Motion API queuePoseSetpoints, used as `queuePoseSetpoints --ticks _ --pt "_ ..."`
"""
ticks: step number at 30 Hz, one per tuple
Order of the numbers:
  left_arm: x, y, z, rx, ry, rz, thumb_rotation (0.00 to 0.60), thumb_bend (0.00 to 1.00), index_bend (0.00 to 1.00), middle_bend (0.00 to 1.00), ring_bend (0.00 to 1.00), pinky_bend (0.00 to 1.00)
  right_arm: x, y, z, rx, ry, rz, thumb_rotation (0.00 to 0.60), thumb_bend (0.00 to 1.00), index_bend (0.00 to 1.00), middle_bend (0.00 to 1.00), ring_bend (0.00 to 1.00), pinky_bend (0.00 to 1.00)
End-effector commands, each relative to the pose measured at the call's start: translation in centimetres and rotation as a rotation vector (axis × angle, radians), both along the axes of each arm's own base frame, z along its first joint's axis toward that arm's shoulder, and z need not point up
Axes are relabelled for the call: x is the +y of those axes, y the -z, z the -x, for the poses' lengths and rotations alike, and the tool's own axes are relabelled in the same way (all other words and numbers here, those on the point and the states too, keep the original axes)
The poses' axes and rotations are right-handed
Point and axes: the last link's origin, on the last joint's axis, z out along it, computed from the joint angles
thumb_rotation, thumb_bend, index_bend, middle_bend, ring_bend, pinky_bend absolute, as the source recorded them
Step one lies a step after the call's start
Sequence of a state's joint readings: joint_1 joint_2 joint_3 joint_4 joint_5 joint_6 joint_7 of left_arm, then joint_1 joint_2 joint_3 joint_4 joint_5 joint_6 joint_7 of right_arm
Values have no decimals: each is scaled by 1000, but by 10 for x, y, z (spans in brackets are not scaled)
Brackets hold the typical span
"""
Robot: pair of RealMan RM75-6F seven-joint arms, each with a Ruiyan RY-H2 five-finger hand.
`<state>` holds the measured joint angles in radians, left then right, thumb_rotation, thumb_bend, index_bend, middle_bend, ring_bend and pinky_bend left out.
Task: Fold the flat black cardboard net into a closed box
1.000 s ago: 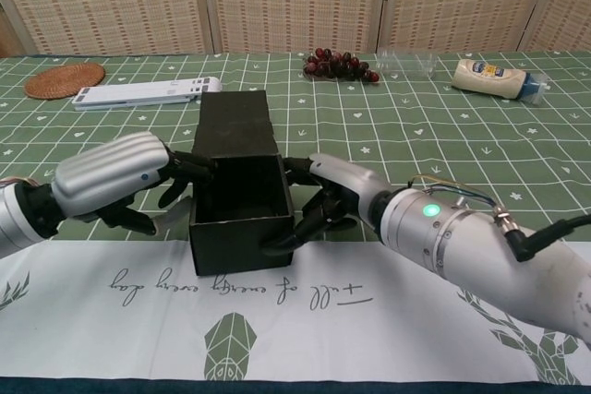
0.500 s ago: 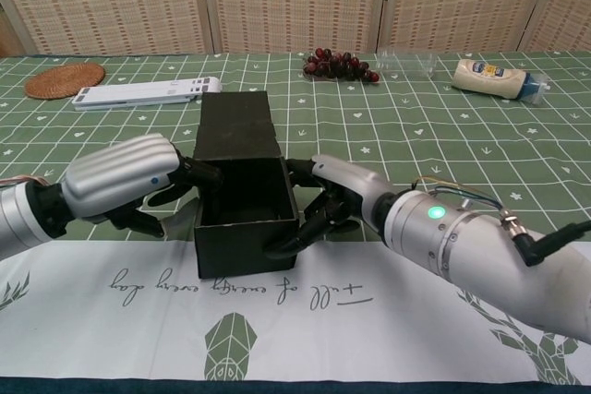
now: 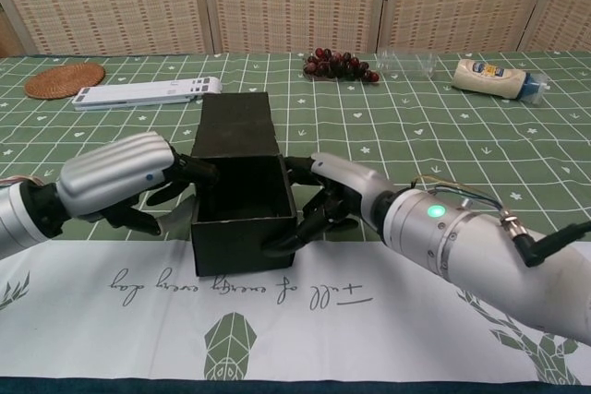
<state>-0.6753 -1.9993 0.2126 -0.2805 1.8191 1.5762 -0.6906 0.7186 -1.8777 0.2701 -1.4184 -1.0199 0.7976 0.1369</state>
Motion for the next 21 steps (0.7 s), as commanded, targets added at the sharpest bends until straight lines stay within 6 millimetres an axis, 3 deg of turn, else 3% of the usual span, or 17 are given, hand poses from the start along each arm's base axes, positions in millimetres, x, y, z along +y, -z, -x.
queuePoseSetpoints --ticks 1,6,21 --pt "1 -3 2 -21 -26 -2 600 145 444 369 576 913 -2 -2 1 -8 13 8 600 583 380 447 858 1000" --pt "3 -9 5 -59 -67 -13 600 145 348 270 561 913 -7 -6 3 -21 36 31 600 583 380 447 858 1000" --pt "2 -36 20 -124 -142 -86 600 145 141 162 545 913 -17 -13 13 -27 84 66 600 583 377 447 858 1000"
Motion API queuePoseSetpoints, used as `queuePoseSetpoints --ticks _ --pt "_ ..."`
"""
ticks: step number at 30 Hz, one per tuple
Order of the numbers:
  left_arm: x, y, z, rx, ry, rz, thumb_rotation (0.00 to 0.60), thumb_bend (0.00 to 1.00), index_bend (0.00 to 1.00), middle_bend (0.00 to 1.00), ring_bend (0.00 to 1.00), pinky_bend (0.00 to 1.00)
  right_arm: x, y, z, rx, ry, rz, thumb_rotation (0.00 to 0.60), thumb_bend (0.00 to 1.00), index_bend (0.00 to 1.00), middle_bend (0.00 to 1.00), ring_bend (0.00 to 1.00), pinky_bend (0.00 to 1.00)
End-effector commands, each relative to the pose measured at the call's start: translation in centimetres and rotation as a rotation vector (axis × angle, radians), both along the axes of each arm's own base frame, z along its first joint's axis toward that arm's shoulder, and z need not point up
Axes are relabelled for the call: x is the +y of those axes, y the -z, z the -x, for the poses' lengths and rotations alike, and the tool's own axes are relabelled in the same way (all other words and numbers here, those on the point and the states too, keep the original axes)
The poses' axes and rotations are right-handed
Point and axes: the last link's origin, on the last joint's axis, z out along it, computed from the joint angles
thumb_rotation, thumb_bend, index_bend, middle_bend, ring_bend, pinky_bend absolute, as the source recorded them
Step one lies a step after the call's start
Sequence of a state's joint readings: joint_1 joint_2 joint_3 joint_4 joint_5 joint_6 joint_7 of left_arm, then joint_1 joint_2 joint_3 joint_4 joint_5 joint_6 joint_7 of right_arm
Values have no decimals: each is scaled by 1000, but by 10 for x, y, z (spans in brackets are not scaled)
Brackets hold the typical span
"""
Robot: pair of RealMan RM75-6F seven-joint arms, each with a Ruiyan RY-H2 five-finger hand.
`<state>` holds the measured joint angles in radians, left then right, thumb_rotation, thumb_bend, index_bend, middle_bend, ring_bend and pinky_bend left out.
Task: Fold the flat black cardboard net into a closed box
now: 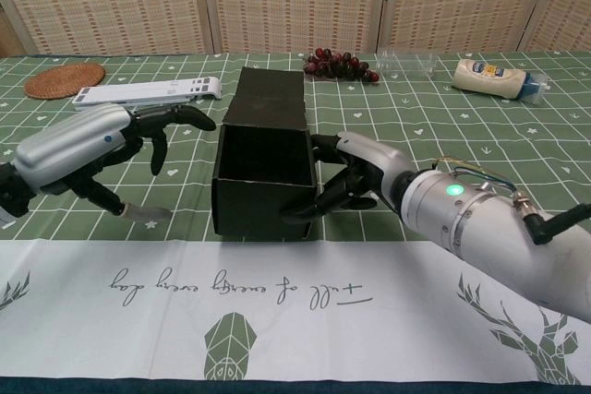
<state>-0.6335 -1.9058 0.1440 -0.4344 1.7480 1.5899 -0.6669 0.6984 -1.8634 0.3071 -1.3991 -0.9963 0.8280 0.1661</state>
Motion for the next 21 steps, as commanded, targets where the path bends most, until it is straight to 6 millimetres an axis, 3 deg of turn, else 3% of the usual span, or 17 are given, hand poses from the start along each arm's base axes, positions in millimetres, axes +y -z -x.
queuePoseSetpoints --ticks 1,4,14,21 --pt "-1 -10 4 -38 -24 -18 600 145 138 160 545 913 -1 0 0 2 0 6 600 583 374 447 858 1000" --pt "-2 -20 7 -104 -52 -41 600 145 134 160 546 915 -2 1 -1 2 -2 8 600 583 351 433 857 1000" --pt "-4 -38 13 -393 -325 37 600 145 128 155 544 918 0 10 -14 17 -35 -3 600 478 56 220 789 1000" --pt "-9 -48 4 -598 -585 217 600 145 113 154 543 921 8 14 -19 8 -39 -11 600 434 0 141 753 1000"
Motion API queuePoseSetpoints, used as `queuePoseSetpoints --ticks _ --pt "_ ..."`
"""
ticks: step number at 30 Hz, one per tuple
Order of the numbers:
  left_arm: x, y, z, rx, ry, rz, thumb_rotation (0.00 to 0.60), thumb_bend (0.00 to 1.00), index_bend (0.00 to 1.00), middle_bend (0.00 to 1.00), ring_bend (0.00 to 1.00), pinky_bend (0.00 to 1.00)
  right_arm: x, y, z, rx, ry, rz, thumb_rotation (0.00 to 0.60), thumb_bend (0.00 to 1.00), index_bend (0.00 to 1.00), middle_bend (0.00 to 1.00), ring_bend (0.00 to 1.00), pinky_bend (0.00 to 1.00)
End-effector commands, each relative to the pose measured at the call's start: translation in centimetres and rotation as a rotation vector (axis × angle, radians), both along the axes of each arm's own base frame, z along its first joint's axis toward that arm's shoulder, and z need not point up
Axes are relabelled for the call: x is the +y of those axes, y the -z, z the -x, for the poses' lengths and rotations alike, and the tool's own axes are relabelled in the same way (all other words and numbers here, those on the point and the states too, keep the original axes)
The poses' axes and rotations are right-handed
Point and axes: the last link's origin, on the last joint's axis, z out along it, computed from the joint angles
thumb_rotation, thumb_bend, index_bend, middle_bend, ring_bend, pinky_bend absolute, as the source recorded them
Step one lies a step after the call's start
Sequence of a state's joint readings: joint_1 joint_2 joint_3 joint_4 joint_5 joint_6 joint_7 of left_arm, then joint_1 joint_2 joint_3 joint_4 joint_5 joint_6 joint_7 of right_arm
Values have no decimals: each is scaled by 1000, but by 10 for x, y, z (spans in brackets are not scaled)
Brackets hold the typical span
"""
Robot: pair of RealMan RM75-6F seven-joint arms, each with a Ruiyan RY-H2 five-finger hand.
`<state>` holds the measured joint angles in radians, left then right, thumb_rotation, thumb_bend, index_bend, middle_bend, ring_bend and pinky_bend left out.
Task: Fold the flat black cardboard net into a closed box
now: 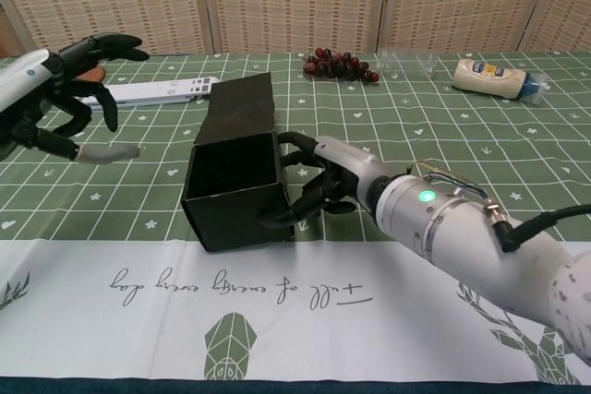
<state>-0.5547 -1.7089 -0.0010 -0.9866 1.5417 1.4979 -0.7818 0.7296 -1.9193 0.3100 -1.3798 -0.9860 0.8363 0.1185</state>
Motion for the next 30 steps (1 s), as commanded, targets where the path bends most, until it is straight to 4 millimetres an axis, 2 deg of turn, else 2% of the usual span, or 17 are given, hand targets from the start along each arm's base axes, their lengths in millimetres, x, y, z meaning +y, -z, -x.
queuePoseSetpoints --ticks 1,5,10,15,21,25,30 --pt "-1 -18 1 -162 -201 136 600 145 109 154 543 921 4 -1 0 -1 -2 -1 600 427 0 123 744 1000" --pt "-5 -22 -4 -204 -253 201 600 145 88 148 544 922 12 -6 2 2 -3 -5 600 363 0 52 704 1000" --pt "-7 -22 -7 -203 -276 246 600 145 61 112 545 923 23 -16 10 27 -1 -24 600 160 0 0 662 1000" --pt "-10 -19 -7 -196 -308 309 600 145 12 63 545 923 27 -34 19 46 13 -1 600 105 0 0 646 1000" --pt "-11 -15 -6 -167 -333 393 600 145 0 1 546 923 27 -54 34 86 29 5 600 15 0 0 639 1000" --pt "-13 -16 -2 -144 -350 424 600 145 0 0 545 923 31 -83 36 90 -4 8 600 0 0 0 639 1000" --pt "-18 -15 7 -139 -394 453 600 145 0 0 537 923 21 -141 31 94 -59 115 600 0 0 0 639 1000"
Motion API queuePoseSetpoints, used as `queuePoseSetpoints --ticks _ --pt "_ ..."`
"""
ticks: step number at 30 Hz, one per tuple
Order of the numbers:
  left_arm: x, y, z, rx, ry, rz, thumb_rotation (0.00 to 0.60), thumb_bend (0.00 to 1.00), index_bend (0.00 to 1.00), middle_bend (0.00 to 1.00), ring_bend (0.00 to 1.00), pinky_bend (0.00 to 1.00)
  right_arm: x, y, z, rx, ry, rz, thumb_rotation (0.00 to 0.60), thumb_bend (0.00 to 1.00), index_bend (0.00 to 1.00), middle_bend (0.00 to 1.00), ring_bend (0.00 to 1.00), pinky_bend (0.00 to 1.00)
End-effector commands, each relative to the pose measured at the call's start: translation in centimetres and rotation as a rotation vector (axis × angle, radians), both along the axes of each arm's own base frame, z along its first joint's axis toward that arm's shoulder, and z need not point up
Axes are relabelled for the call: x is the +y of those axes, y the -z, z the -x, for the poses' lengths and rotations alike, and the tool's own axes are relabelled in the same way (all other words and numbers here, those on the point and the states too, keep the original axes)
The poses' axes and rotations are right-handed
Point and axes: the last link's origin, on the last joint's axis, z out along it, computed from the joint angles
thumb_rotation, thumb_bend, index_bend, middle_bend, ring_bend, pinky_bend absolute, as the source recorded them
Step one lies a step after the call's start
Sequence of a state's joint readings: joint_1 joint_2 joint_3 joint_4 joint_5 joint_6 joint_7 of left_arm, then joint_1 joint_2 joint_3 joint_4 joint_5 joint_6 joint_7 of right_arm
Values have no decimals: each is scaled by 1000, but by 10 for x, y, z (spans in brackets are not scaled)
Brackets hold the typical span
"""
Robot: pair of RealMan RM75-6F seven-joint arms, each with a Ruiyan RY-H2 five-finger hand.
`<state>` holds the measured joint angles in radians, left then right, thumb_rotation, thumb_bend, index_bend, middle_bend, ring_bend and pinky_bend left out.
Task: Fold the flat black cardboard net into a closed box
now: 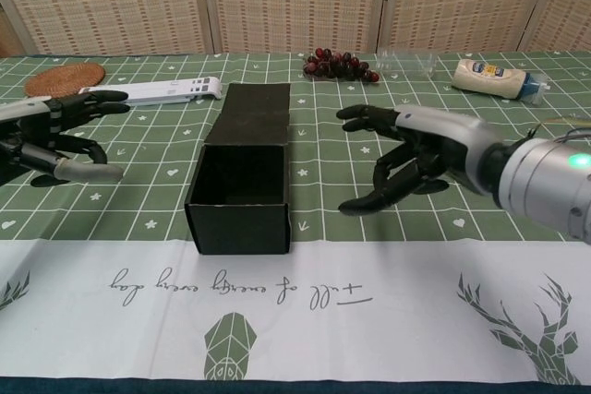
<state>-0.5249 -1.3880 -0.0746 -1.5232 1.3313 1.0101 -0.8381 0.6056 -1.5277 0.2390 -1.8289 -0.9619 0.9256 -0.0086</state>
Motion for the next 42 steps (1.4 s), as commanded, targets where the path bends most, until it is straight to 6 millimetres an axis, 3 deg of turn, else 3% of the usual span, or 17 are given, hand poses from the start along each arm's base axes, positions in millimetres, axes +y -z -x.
queuePoseSetpoints --ticks 1,5,8,19,29,42 --pt "-5 2 5 -4 -27 21 600 145 0 0 536 923 -8 -51 -5 -6 -41 92 600 0 0 0 639 1000" --pt "-13 12 8 5 -42 53 600 145 0 0 535 923 -19 -80 -5 -16 -38 170 600 0 0 0 639 1000" --pt "-14 21 5 5 -40 68 600 145 0 0 533 923 -20 -87 -4 -31 -33 186 600 0 0 2 639 1000" --pt "-16 55 -8 -45 -44 117 600 145 0 0 521 923 -16 -85 6 -54 -10 161 600 0 0 15 639 1000" --pt "-5 81 -26 -80 14 107 600 145 0 0 519 927 -16 -87 15 -66 16 167 600 0 0 22 639 1000" --pt "8 95 -37 -121 27 89 600 145 0 0 527 928 -16 -84 26 -55 43 156 600 0 0 32 639 1000"
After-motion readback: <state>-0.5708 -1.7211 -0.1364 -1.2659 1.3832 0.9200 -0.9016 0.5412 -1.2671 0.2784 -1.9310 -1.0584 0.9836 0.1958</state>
